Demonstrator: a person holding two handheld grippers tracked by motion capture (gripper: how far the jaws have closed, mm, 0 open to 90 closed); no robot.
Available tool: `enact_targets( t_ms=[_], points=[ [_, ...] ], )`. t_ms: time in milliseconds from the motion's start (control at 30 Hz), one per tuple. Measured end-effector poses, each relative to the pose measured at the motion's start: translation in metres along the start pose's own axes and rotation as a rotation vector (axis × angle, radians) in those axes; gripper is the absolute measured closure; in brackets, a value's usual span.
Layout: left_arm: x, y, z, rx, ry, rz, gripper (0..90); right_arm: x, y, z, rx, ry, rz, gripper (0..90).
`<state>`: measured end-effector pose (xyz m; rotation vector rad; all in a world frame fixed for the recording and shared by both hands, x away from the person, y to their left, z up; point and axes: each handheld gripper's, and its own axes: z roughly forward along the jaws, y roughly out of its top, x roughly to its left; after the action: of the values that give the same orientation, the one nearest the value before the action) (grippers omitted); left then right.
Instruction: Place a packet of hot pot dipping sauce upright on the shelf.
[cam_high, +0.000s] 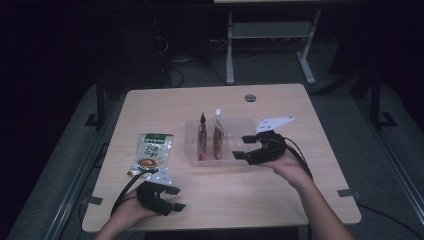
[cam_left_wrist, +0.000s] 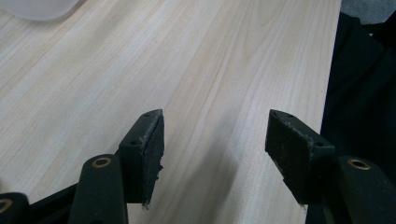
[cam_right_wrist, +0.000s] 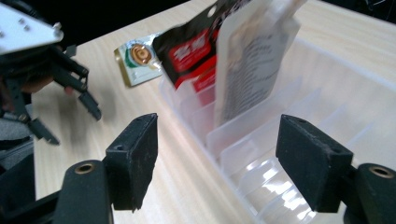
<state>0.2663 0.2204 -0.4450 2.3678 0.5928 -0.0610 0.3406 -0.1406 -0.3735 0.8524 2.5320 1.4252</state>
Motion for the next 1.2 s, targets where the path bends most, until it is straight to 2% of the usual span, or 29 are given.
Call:
enact_targets(
  t_ms=[67,233,500,633,833,967,1067,1100,1200],
  points=[
    [0.0,0.0,0.0,0.001,0.002,0.001,37.2,0.004,-0.004,0.0,0.02,-0.011,-0.01,28.7],
    [0.0,-0.001,0.0,0.0,0.004,0.001,37.1,0.012,-0.019,-0.003,0.04,-0.004,-0.024,28.7],
    [0.001,-0.003,-0.002,-0.007,0.014,-0.008,37.1,0.021,-0.05,-0.014,0.055,0.003,-0.004,28.7],
    [0.002,-0.003,-0.003,-0.015,0.021,-0.019,37.1,0.024,-0.066,-0.018,0.084,0.003,0.0,27.5],
    [0.006,-0.004,-0.009,-0.018,0.064,-0.026,37.1,0.03,-0.084,-0.023,0.125,-0.021,0.003,27.3],
    [0.01,-0.005,-0.014,-0.018,0.094,-0.04,38.3,0.033,-0.093,-0.025,0.132,-0.015,0.013,27.0],
    [0.015,-0.004,-0.018,-0.028,0.122,-0.064,40.1,0.035,-0.097,-0.025,0.142,-0.005,0.011,26.9],
    [0.015,-0.004,-0.019,-0.038,0.129,-0.083,40.8,0.036,-0.097,-0.025,0.144,-0.007,0.013,26.9],
    [0.022,-0.003,-0.024,-0.042,0.167,-0.103,44.4,0.036,-0.097,-0.024,0.144,-0.014,0.012,26.7]
  ],
)
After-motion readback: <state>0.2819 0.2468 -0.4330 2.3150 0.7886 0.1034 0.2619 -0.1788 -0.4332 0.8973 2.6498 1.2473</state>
